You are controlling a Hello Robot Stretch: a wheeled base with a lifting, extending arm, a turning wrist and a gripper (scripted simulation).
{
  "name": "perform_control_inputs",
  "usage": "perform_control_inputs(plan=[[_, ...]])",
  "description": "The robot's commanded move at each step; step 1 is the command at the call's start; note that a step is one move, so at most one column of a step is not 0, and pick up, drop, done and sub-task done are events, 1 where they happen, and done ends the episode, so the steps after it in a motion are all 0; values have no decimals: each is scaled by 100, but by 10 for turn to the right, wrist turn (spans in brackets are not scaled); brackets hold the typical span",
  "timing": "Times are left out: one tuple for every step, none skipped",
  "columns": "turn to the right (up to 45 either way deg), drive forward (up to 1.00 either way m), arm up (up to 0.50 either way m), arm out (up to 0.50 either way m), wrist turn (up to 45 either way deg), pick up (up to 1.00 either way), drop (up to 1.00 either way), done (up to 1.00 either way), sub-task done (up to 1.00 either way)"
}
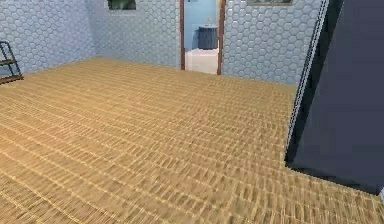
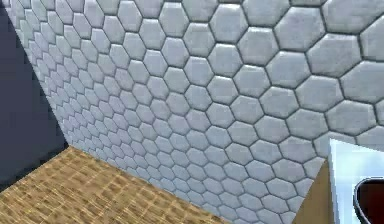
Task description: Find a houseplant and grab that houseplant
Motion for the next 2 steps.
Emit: perform_control_inputs(plan=[[0, 15, 0, 0, 0, 0, 0, 0, 0], [-450, 0, 0, 0, 0, 0, 0, 0, 0]])
